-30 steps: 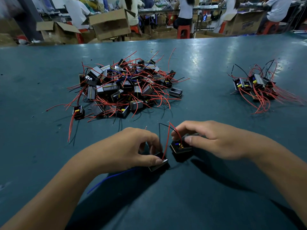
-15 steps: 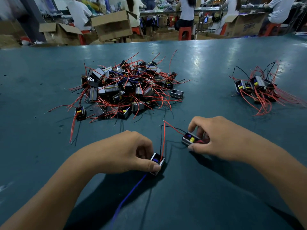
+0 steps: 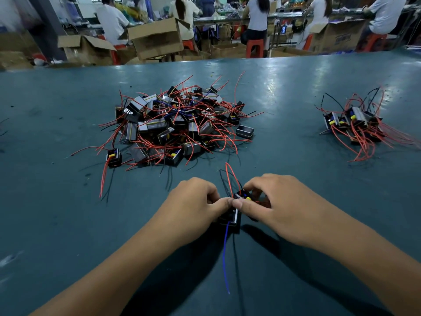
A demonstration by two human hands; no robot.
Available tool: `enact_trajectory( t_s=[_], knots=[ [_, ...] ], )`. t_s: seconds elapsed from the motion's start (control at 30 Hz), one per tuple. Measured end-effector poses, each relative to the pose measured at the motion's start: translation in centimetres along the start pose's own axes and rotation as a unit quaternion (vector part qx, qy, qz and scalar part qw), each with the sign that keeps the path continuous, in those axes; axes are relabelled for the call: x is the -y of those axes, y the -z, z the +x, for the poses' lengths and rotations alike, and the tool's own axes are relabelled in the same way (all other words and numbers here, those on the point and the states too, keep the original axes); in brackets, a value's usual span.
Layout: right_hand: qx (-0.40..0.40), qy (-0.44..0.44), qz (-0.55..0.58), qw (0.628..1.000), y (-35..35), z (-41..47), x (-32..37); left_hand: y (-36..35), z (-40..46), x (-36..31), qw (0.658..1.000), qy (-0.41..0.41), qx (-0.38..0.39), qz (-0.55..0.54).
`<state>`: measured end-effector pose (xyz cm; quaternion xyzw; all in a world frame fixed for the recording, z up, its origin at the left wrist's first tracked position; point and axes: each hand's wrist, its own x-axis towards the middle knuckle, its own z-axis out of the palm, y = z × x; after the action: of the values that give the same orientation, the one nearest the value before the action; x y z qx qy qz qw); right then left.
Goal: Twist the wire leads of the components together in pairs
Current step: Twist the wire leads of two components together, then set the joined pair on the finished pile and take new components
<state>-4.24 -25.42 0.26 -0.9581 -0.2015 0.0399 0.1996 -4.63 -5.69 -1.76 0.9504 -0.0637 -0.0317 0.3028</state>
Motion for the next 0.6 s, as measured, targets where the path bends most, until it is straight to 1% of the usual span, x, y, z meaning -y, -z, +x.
enact_trajectory(
  t_s=[0.1, 0.2, 0.27, 0.33, 0.4, 0.47, 0.6],
  knots=[
    [-0.016, -0.023, -0.040, 0.999, -0.4, -0.5, 1.0, -0.1, 0.0, -0.2, 0.999, 0.011, 0.010, -0.039],
    [-0.016, -0.036, -0.088, 0.995, -0.9, -0.6, 1.6, 0.1, 0.0, -0.4, 0.989, 0.013, 0.062, -0.135],
    [-0.004, -0.037, -0.077, 0.996, -0.7, -0.6, 1.6, 0.4, 0.0, -0.5, 0.975, 0.011, 0.097, -0.200],
    [0.016, -0.033, -0.052, 0.998, -0.2, -0.6, 1.4, 0.8, -0.1, -0.5, 0.967, 0.010, 0.110, -0.230],
    [0.032, -0.039, -0.035, 0.998, 0.3, -0.6, 1.2, 1.1, -0.1, -0.4, 0.974, -0.002, 0.087, -0.209],
    [0.041, -0.040, -0.038, 0.998, 0.5, -0.8, 1.2, 1.4, 0.1, -0.1, 0.985, -0.023, 0.036, -0.165],
    [0.039, -0.007, -0.112, 0.993, -0.4, -1.3, 1.9, 1.7, 0.4, 0.2, 0.990, -0.059, -0.058, -0.112]
  ],
)
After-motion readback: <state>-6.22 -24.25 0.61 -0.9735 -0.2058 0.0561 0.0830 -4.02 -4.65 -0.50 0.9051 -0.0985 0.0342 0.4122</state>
